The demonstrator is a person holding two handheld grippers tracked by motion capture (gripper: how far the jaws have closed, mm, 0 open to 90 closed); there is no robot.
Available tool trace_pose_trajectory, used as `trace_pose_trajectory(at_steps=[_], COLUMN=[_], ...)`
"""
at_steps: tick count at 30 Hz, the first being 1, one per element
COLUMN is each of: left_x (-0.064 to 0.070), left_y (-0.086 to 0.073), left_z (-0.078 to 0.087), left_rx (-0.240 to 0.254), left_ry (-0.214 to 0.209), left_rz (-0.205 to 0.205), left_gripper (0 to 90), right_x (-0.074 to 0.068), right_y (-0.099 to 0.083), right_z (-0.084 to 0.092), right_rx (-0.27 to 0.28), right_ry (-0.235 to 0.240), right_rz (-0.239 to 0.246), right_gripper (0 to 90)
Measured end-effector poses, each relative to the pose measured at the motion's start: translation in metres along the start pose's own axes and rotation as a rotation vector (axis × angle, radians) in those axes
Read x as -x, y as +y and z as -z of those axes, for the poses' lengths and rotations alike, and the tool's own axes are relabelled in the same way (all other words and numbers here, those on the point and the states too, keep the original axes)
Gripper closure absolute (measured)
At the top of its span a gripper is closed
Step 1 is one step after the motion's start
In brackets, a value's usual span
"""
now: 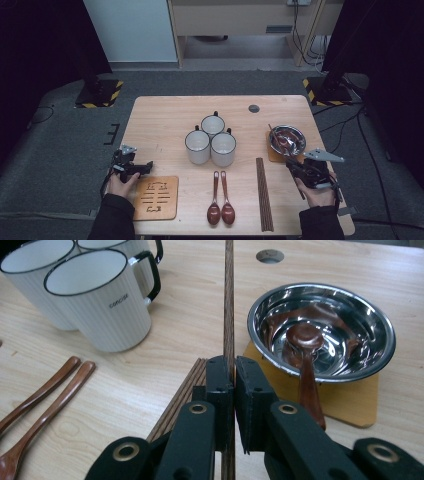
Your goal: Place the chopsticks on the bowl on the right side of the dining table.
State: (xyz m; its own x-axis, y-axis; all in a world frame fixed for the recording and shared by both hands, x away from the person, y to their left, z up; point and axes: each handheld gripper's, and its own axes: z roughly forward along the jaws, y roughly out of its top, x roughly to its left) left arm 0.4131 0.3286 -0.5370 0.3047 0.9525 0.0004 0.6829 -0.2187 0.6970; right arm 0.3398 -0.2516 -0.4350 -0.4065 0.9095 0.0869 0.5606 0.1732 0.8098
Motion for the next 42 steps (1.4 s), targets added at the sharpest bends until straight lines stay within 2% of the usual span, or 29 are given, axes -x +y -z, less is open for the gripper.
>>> trace_pose_trajectory(at_steps=[28,42], left_x=[0.0,0.0], left_y=[0.0,0.0], left_z=[0.0,0.0], left_rx=[0.0,0.0], left_ry=[0.0,0.0], left_rz=[0.0,0.0], left_gripper=[0.0,0.0], right_x=[0.014,0.034], right_y=[0.04,0.051], right_z=[-0.004,-0.009], right_rx=[0.088,0.117], right_ry=[-0.005,-0.025], right_rz=[-0.012,-0.043], right_gripper=[85.3,85.3])
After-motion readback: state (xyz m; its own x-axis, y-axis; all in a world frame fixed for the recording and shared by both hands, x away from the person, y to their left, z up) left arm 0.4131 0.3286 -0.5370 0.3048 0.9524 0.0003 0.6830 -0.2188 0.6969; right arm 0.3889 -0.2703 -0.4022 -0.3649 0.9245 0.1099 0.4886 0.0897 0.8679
